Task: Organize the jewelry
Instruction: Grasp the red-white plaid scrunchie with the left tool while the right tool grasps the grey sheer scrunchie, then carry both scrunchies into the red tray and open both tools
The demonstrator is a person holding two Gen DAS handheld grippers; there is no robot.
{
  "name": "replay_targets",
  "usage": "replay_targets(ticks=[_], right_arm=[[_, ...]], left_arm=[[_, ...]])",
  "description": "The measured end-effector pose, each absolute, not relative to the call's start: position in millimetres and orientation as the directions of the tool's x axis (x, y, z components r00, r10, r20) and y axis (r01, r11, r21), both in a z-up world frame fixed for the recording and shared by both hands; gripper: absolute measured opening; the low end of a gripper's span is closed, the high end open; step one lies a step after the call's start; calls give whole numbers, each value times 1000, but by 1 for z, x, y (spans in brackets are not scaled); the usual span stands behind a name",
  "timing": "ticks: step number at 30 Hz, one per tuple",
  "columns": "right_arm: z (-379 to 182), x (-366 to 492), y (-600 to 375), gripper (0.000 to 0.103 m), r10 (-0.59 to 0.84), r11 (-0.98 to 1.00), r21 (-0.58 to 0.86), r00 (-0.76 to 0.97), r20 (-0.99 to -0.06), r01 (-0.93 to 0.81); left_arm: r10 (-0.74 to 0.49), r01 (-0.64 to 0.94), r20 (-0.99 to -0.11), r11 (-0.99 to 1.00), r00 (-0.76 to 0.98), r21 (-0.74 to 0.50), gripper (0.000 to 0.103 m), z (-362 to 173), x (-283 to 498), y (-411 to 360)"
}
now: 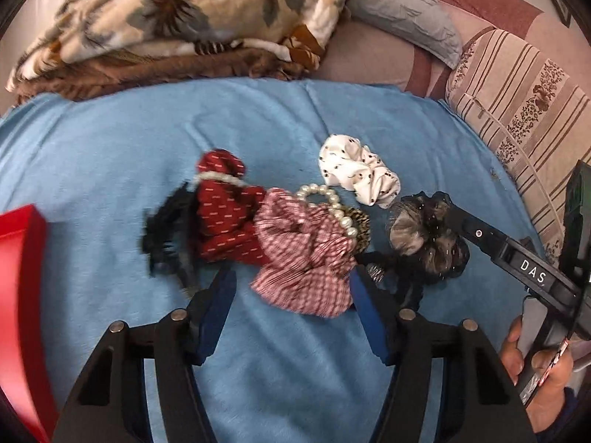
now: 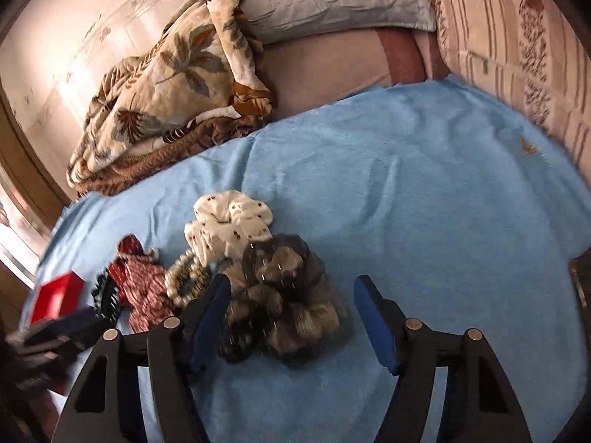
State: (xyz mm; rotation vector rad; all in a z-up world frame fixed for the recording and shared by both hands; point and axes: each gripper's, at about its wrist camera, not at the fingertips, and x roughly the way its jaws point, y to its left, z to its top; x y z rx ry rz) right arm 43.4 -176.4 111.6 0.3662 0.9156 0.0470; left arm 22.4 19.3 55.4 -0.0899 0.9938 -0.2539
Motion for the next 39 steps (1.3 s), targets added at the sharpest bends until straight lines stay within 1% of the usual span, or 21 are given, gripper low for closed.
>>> replay_targets(ticks=[4,5,7,8,9,10,11,12,13,14,15,16,18,21,27,30,33,39], right_arm=[[105,48,-177,66,227,928,357,597,-769,107],[104,48,-177,62,232,928,359,592,-771,103],[103,48,-179,57,232,929,357,590,-773,102],[102,49,-179,54,232,929,356,590,-773,102],[102,50,-179,50,231,929,355,589,-774,103],[101,51,-179,49,229,930,353,586,-777,105],[100,50,-179,45,227,930,351,585,-779,106],[100,50,-179,40,228,931,351,584,-779,104],[100,50,-179,36,228,931,349,584,-779,102],[100,49,-179,27,228,932,348,585,-778,100],[101,49,-178,22,227,934,345,587,-777,96],[102,48,-177,20,224,936,341,590,-776,93],[104,46,-175,13,218,939,333,594,-774,90],[107,42,-176,9,219,935,342,604,-766,95],[125,26,-183,7,186,930,345,648,-739,126],[135,8,-187,7,175,923,357,670,-722,144],[146,-6,-185,7,167,917,368,687,-708,157],[176,-29,-155,7,192,922,372,709,-679,106]], left_arm=[[-262,155,-832,965,490,-212,62,43,39,13],[-266,151,-834,964,483,-220,60,40,42,13],[-276,140,-844,961,461,-237,40,33,46,11],[-278,137,-850,961,448,-242,34,29,47,9],[-278,135,-854,960,440,-244,23,27,48,9],[-276,132,-857,961,436,-243,15,25,49,9],[-277,130,-855,961,439,-245,12,25,48,8],[-279,130,-852,960,444,-246,10,26,47,8],[-278,129,-849,961,449,-246,9,29,45,8],[-277,128,-847,961,454,-246,9,31,43,9],[-279,128,-843,960,460,-248,9,34,41,10],[-279,128,-840,960,466,-248,8,38,38,12],[-282,130,-835,959,472,-251,8,45,32,16],[-301,143,-820,954,486,-265,8,60,19,21],[-356,190,-788,934,502,-302,8,89,-22,35],[-359,210,-775,933,520,-291,8,102,-44,47],[-329,210,-764,944,555,-254,8,116,-67,69],[-188,142,-743,982,643,-126,8,140,-99,130]])
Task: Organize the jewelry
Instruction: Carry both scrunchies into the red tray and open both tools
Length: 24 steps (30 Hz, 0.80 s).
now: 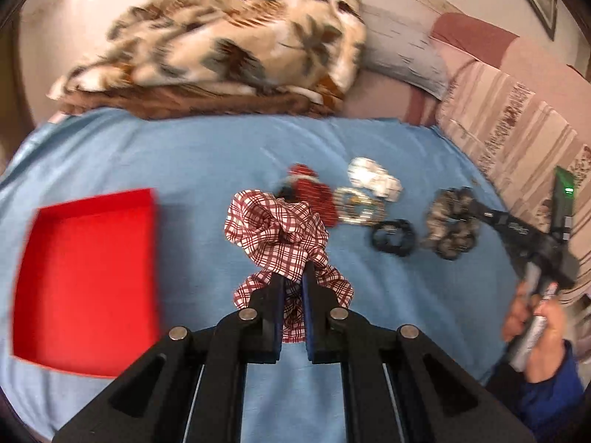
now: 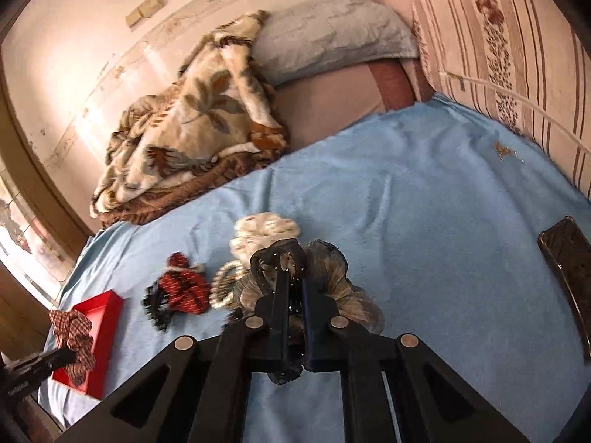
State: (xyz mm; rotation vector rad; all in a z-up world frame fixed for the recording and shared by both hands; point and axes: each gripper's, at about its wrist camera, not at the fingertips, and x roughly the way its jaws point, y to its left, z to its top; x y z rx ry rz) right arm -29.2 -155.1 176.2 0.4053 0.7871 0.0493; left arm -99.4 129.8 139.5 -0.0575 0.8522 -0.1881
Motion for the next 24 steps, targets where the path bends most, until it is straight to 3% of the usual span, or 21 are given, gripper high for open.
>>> replay_targets(ticks=[8,18,24], right_arm=[[194,-22,-63,7,359,900,433,637,-682,-44],[208,17,93,7,550,831,495,504,-666,-253],[202,47,176,7,588,809,495,439,-679,-318]], left_arm=[[-28,-32,-721,997,693,-70,9,142,-103,226],[69,-179,-733,981,677,-73,9,123,-66,320],[104,-237,-745,968,659,-76,9,106,-42,356]])
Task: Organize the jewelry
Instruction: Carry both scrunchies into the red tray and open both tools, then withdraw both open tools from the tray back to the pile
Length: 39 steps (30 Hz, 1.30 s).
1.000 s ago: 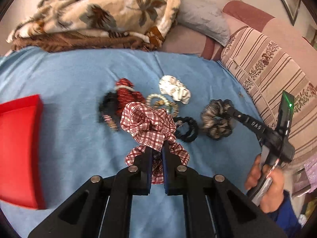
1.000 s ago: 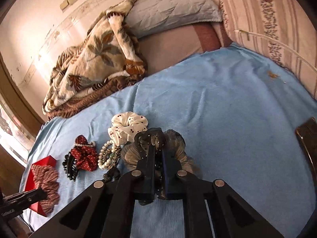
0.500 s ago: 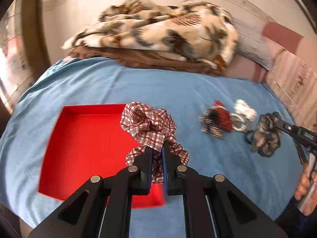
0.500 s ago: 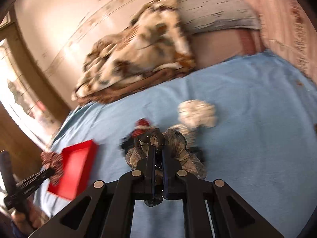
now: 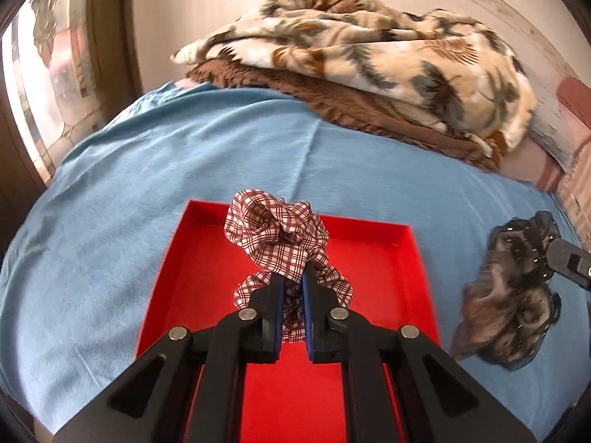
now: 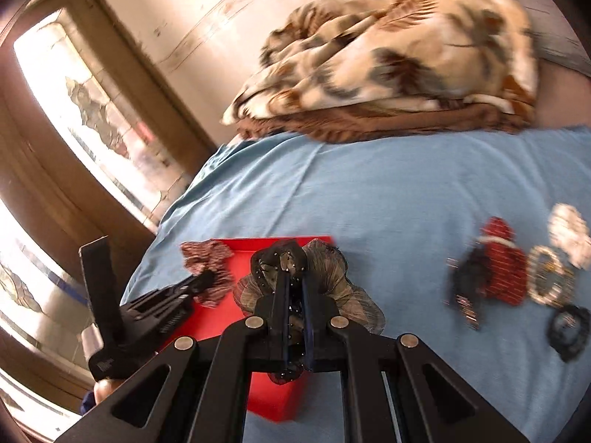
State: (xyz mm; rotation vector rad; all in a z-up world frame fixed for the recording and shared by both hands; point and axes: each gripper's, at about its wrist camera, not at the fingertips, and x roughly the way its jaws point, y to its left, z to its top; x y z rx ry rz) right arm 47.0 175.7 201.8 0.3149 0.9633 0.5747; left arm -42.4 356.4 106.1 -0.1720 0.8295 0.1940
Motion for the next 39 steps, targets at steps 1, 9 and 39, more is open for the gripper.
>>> replay_targets(ticks=[1,9,39], right_arm=[[196,55,189,7,594,804,501,422,-685,-319],[148,98,234,7,570,820,498,336,-750,-282],[114,22,225,24,402,898,317,275,-873,-306]], left_arm=[[100,-249,-750,965,654,-88,9,102,-39,363],[115,-310,-774,945,622,-109,9,83,-20,396],[192,-316,-720,948,667,-40,61,98,-36,383]])
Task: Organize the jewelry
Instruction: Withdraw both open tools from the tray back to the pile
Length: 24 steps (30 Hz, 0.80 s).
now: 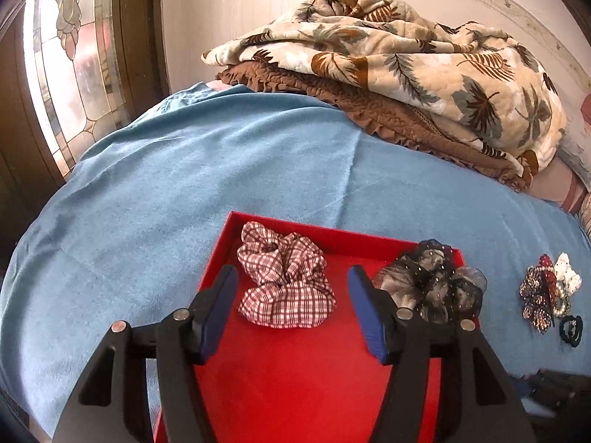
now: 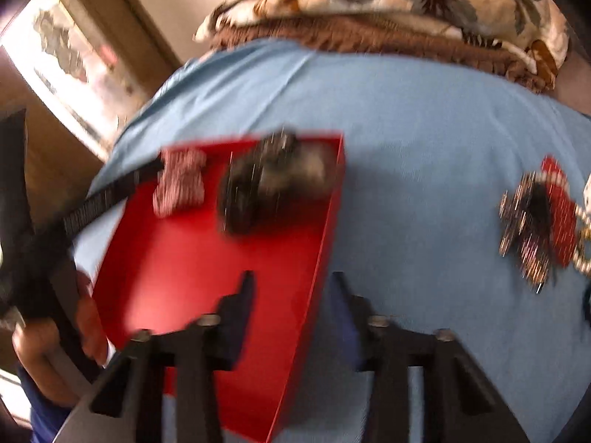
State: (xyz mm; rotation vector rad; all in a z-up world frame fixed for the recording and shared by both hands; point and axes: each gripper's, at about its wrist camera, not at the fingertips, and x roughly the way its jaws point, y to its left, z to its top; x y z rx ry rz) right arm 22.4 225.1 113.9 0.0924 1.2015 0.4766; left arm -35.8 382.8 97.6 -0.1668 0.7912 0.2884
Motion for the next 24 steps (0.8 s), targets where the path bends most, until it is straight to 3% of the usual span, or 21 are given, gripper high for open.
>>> replay_targets(ticks=[3,13,14,18,24], right_arm=[[106,15,221,12,381,908,301,276,-882,-291],[107,-5,206,15,417,901,352,283,-864,-254],[110,-5,199,18,433,895,370,289,-854,-248],[131,-18,159,50,443,895,379,365,-819,-235],[143,-36,54,51,329,944,298,475,-816,-142]], left_arm=[[199,-313,-717,949,668,-29,61,98,-41,378],[166,-286,-696,956,699,-59,61,109,-55,358],[162,-280,-689,958,706,-61,61,111,-59,355],[127,-214,-653,975,747,-54,61,119,-76,326],[5,-73,-663,995,748,-74,61,128,-86,266]])
